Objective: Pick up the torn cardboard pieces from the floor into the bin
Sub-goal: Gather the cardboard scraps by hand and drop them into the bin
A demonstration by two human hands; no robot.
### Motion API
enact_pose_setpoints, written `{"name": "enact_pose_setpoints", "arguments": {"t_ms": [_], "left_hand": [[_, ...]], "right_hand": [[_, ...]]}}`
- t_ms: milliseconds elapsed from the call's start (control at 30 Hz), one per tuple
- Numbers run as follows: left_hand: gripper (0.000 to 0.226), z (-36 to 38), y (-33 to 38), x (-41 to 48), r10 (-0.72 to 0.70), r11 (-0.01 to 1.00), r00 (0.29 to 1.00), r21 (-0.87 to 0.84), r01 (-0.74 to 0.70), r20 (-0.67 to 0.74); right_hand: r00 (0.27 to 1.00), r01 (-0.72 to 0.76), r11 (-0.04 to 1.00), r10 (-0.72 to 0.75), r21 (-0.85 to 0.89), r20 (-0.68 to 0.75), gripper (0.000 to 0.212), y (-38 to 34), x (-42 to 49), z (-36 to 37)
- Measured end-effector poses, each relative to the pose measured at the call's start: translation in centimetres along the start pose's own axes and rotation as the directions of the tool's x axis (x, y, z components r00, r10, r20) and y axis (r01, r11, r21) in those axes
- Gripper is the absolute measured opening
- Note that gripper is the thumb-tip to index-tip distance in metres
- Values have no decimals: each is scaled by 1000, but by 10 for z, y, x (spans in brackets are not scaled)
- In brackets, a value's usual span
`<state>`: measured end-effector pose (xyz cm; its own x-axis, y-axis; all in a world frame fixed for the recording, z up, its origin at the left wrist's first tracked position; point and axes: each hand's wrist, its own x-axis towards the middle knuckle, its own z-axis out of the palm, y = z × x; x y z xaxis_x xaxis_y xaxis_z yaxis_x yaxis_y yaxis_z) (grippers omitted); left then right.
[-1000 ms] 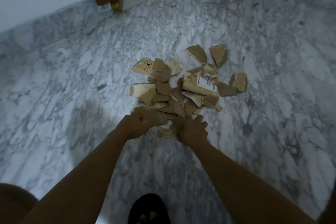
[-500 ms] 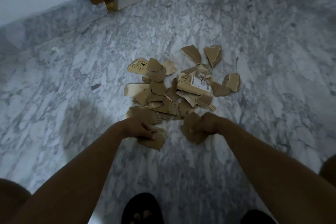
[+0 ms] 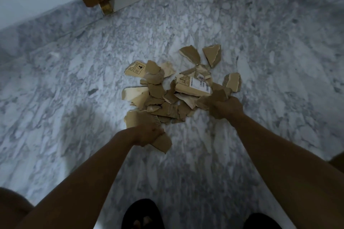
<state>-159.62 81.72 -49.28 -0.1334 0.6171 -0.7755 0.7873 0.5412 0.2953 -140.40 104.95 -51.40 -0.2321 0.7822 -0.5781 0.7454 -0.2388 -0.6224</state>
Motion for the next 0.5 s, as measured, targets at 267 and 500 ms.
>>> {"name": "enact_pose_setpoints", "arguments": {"t_ms": [267, 500], "left_hand": [[37, 17, -10, 10, 71, 986, 991, -141, -87, -112], [32, 42, -18, 33, 162, 985, 905, 120, -124, -394]], "right_hand": [[980, 194, 920, -196, -339, 30, 65, 15, -2, 19], [967, 221, 869, -254, -442, -16, 46, 19, -3, 32]]}}
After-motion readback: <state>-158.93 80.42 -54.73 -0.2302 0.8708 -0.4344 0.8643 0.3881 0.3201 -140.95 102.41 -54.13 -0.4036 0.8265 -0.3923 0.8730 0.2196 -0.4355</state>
